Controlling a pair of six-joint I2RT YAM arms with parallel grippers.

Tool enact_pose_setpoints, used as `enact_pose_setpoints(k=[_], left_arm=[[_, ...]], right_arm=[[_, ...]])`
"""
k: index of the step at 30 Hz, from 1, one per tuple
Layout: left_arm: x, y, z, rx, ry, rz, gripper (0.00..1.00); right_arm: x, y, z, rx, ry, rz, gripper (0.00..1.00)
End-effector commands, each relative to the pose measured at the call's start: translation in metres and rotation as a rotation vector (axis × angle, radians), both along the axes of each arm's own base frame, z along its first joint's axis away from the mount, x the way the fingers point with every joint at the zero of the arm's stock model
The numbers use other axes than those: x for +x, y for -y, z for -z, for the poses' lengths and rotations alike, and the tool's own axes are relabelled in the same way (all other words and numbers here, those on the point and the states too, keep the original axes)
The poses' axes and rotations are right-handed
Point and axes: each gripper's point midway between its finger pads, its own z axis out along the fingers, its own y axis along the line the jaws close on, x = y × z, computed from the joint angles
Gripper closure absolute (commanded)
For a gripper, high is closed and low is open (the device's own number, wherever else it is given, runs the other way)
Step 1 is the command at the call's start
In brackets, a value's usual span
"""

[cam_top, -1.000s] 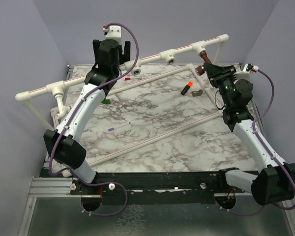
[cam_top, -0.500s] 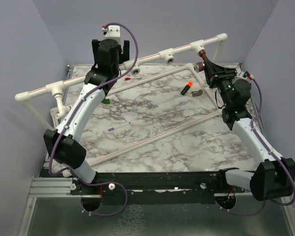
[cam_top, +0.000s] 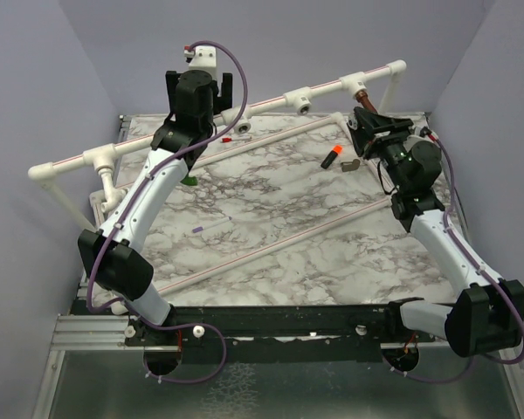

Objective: Install the water faucets

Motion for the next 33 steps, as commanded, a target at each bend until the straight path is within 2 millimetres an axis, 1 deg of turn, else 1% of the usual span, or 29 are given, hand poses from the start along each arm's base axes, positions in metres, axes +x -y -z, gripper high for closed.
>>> enact_pose_setpoints(k=[1,6,11,13,19,23,25,29,33], left_arm=[[-0.011,0.024,0.032,0.031,-0.105,0.076,0.03],[-0.01,0.024,0.035,0.033,-0.11,0.076,0.03],[-0.009,0.024,0.035,0.034,-0.11,0.074,0.03],[-0.009,0.025,0.035,0.034,-0.111,0.077,0.03],[-0.009,0.025,0.035,0.034,-0.11,0.075,0.03],[-0.01,0.024,0.033,0.033,-0.106,0.074,0.03],[-0.01,0.024,0.033,0.033,-0.106,0.073,0.03],[-0.011,0.023,0.032,0.033,-0.105,0.072,0.03],[-0.012,0.023,0.031,0.032,-0.103,0.071,0.03]], right_arm=[[-0.021,-0.031,0.0,-0.02,0.018,-0.157,0.43],[-0.025,-0.026,0.006,-0.043,0.013,-0.131,0.36],[-0.035,-0.022,-0.004,-0.105,0.044,-0.1,0.32],[-0.038,-0.02,-0.003,-0.139,0.037,-0.088,0.31],[-0.049,-0.008,0.008,-0.254,0.003,-0.027,0.26],[-0.055,0.006,0.014,-0.383,-0.009,0.043,0.24],[-0.058,0.014,0.014,-0.454,-0.002,0.088,0.23],[-0.063,0.033,0.005,-0.616,0.063,0.193,0.25],[-0.065,0.045,-0.005,-0.845,0.146,0.265,0.25]])
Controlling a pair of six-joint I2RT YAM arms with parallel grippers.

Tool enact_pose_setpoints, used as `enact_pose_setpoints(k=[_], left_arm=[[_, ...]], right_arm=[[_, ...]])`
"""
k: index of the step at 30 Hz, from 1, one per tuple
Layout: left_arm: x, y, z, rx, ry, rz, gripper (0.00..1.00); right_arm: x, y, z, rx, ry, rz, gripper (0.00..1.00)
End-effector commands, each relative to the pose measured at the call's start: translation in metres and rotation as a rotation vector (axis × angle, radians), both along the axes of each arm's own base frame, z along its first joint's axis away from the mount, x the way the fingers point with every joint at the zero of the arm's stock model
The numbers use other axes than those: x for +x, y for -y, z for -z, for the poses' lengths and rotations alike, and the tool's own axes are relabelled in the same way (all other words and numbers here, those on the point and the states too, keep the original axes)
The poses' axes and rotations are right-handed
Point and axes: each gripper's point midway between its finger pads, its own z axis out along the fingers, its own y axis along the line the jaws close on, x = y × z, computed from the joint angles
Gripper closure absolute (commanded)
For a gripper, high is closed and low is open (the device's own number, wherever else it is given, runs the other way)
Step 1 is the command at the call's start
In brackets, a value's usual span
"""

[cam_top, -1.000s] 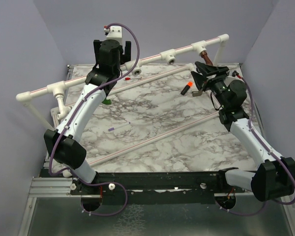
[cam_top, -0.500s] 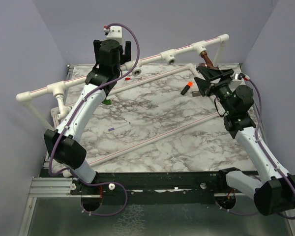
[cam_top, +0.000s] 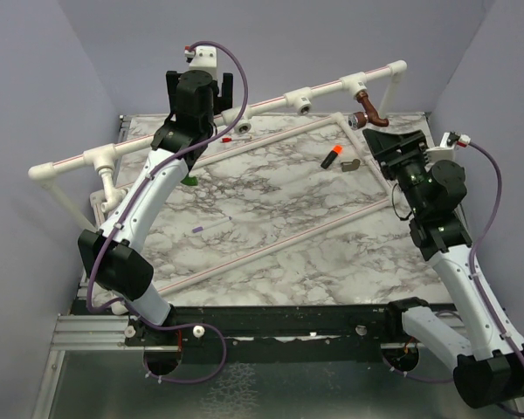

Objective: Install the water faucets

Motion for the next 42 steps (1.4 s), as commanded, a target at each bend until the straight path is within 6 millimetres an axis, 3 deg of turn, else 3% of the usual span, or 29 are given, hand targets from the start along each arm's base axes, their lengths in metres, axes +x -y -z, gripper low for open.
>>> enact_pose_setpoints(k=[1,9,19,29,35,42], left_arm=[[-0.011,0.02,0.031,0.032,-0.103,0.066,0.03],[-0.011,0.02,0.031,0.057,-0.105,0.071,0.03],[-0.01,0.02,0.032,0.058,-0.105,0.072,0.03],[-0.006,0.025,0.039,0.05,-0.12,0.081,0.03],[-0.006,0.025,0.04,0.05,-0.122,0.084,0.03],[-0.007,0.023,0.039,0.055,-0.12,0.078,0.03]], right_arm=[[-0.002,0.026,-0.019,-0.346,0.118,0.122,0.25],[-0.009,0.033,-0.034,-0.879,0.31,0.116,0.24],[0.009,0.052,-0.02,-1.407,0.369,0.151,0.19],[0.026,0.045,-0.026,-1.882,0.626,0.202,0.17],[0.044,0.028,-0.023,-2.111,0.775,0.166,0.18],[0.056,0.022,-0.024,-2.246,0.859,0.233,0.21]])
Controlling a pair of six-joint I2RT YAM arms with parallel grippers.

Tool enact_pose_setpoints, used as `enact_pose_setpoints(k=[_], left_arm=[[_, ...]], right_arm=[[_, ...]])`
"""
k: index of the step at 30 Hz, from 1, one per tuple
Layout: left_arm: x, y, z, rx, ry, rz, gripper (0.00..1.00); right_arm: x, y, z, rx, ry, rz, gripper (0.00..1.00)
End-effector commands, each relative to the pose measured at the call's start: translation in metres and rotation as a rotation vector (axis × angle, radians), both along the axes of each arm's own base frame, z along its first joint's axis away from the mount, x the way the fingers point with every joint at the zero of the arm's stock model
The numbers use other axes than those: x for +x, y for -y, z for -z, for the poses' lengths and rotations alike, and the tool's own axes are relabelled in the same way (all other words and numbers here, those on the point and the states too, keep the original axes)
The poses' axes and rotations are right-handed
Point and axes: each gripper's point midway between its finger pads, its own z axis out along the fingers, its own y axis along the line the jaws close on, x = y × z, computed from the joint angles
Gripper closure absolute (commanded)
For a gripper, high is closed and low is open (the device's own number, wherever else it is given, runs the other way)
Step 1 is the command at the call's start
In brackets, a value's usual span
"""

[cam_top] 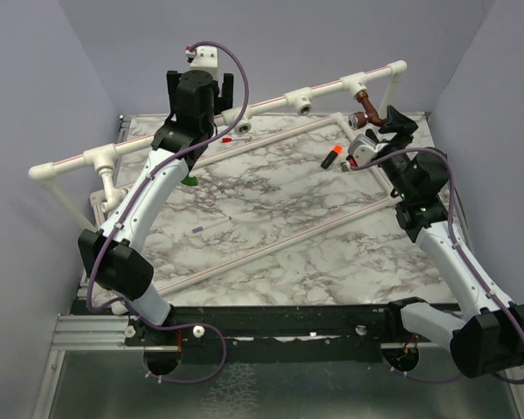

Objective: Install the water faucets

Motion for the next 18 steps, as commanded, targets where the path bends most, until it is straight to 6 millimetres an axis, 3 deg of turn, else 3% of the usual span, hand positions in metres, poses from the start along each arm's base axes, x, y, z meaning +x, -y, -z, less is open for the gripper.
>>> enact_pose_setpoints(k=[1,11,18], left_arm=[[-0.008,0.022,0.038,0.044,-0.118,0.073,0.03],[-0.007,0.022,0.038,0.048,-0.117,0.073,0.03],[-0.008,0.022,0.037,0.047,-0.116,0.073,0.03]], right_arm=[[0.001,-0.011,-0.018,-0.157,0.152,-0.024,0.22],[0.014,-0.024,-0.015,-0.26,0.209,-0.029,0.29],[0.017,-0.029,-0.014,-0.219,0.195,-0.036,0.44]])
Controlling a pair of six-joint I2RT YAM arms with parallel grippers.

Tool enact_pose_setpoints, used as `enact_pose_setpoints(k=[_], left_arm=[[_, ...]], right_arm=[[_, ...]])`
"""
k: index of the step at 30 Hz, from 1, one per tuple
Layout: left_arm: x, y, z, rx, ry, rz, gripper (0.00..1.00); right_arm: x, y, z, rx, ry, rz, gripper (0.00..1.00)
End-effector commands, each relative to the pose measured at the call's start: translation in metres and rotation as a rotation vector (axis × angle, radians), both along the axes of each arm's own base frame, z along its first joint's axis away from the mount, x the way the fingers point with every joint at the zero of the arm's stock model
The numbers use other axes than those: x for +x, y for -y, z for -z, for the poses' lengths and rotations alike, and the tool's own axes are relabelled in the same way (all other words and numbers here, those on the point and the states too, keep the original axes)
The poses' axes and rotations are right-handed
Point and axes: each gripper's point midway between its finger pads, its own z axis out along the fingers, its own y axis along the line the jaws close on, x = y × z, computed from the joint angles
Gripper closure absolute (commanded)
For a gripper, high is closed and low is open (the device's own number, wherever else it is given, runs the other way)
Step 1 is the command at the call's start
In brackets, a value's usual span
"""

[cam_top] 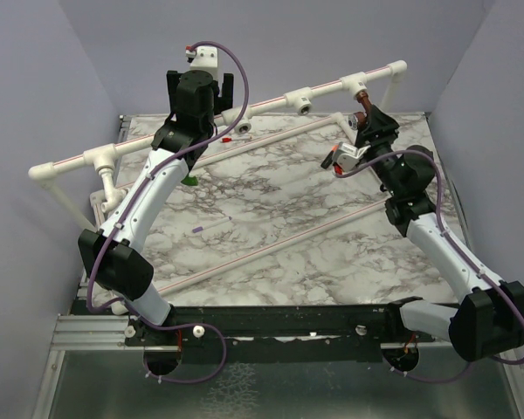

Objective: Install the water faucets

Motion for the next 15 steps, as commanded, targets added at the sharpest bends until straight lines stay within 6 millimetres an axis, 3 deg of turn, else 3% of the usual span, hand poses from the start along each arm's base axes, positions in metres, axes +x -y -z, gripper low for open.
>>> enact_pose_setpoints(k=[1,7,13,15], left_arm=[[-0.008,0.022,0.037,0.047,-0.116,0.072,0.03],[-0.008,0.022,0.037,0.047,-0.115,0.074,0.03],[-0.009,0.021,0.035,0.045,-0.112,0.074,0.03],[-0.01,0.021,0.034,0.044,-0.109,0.074,0.03]], right_arm=[[-0.003,-0.007,-0.014,0.014,0.053,-0.018,0.47],[-0.005,-0.006,-0.009,0.092,0.017,-0.023,0.66],[-0.011,-0.011,-0.01,0.267,-0.034,-0.08,0.98],[-0.013,-0.011,-0.015,0.366,-0.047,-0.102,1.0]])
